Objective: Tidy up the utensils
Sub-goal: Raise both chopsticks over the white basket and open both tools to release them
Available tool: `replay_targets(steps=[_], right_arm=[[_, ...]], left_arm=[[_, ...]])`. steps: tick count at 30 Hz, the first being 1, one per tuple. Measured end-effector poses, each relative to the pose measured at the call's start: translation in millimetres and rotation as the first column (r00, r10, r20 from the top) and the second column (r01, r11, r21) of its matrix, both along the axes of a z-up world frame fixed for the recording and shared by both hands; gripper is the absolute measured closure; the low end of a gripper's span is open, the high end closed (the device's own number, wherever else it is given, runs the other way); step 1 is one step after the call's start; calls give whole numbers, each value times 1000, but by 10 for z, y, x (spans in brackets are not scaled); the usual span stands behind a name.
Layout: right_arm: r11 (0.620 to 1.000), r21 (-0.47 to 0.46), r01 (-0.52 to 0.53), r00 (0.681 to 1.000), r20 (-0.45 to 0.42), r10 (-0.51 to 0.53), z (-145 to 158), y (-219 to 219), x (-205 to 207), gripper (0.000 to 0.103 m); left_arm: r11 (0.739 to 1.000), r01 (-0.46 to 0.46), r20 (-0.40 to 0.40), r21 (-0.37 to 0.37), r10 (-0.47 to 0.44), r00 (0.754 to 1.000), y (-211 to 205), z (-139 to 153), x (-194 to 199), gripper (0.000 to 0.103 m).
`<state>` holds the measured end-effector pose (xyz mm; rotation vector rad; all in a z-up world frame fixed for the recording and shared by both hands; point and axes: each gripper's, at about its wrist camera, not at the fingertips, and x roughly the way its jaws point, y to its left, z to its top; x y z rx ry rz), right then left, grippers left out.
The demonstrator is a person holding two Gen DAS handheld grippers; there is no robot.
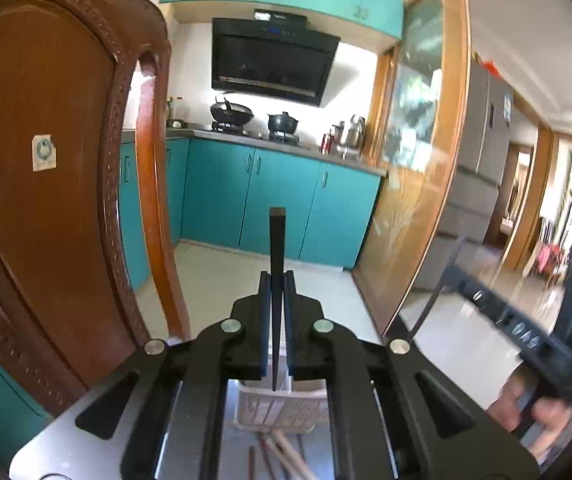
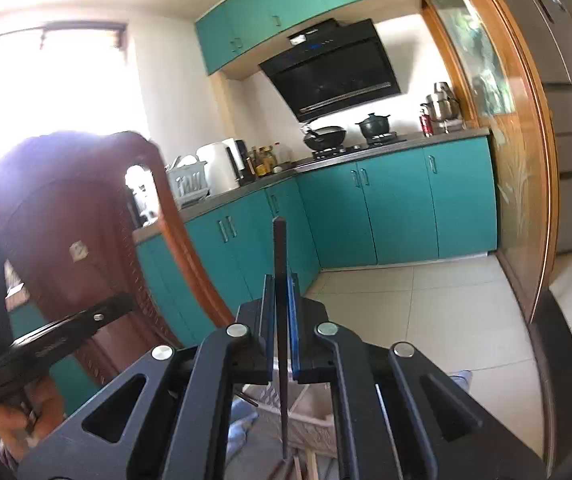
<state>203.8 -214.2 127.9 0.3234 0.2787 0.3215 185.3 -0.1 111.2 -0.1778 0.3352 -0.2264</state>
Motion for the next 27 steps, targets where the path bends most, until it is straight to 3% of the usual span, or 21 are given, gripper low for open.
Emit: replay_targets(steps=[4, 7, 13, 18, 27], right_arm=[[997, 42, 57, 997, 49, -59, -58, -11, 122, 96], [994, 12, 107, 990, 90, -108, -153, 31, 157, 96], [994, -77, 84, 996, 19, -83, -507, 133, 313, 96], [993, -103, 64, 998, 5, -63, -646, 152, 258, 96], [982, -178, 68, 997, 42, -62, -741, 220, 15, 95]], left_arm=[[998, -48, 24, -46, 49, 999, 31, -64, 180, 96], [996, -78, -3, -37, 78, 997, -27, -215, 413, 96], [996, -86, -100, 40, 90, 991, -271, -633, 730, 96], [993, -71, -142, 95, 84, 986, -394, -869, 772, 96], [993, -55, -166, 104, 72, 984, -375, -1066, 709, 96]])
